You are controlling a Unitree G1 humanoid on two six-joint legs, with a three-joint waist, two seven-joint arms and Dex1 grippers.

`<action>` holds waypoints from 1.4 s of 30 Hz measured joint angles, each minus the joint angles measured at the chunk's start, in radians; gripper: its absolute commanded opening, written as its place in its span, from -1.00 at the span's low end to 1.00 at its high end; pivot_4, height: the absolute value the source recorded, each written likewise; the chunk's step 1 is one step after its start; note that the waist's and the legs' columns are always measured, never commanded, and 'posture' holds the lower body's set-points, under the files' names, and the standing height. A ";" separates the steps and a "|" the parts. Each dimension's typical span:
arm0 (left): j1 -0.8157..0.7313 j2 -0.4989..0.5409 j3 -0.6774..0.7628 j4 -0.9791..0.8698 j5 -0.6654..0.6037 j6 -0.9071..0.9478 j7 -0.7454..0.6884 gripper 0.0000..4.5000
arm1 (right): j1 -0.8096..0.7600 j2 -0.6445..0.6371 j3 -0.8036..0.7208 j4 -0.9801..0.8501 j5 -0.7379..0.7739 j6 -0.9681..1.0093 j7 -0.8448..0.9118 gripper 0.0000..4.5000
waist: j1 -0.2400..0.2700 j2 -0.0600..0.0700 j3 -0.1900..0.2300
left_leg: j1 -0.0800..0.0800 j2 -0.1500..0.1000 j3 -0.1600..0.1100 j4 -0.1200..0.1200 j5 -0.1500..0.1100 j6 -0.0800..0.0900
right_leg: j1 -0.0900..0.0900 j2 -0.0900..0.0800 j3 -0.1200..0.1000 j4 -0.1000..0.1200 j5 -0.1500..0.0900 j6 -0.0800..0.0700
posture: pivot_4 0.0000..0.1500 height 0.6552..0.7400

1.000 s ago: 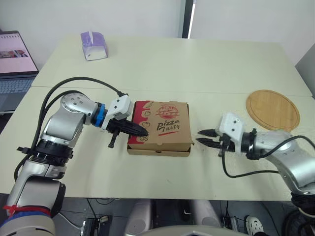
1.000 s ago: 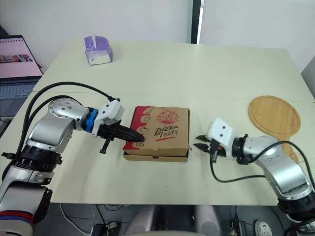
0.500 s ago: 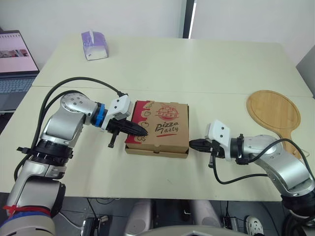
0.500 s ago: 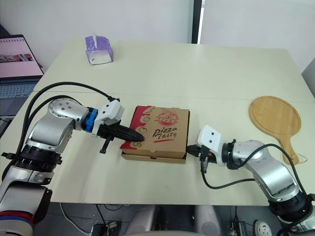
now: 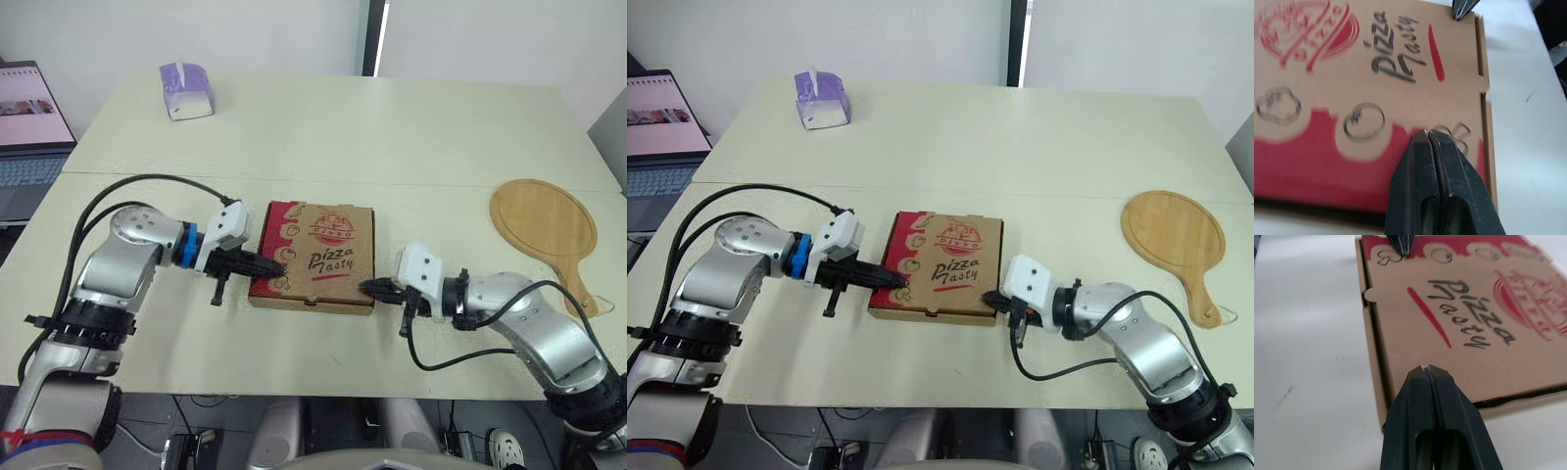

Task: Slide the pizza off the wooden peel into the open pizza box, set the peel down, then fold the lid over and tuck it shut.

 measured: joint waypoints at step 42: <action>0.378 -0.327 0.180 -0.380 -0.077 0.255 0.788 -1.00 | 0.086 0.089 -0.142 0.148 -0.176 -0.071 -0.186 -0.98 | 0.019 0.001 -0.001 | 0.002 -0.001 -0.001 -0.001 0.000 -0.001 | 0.003 -0.002 0.000 -0.002 0.000 0.000 | 1.00 0.65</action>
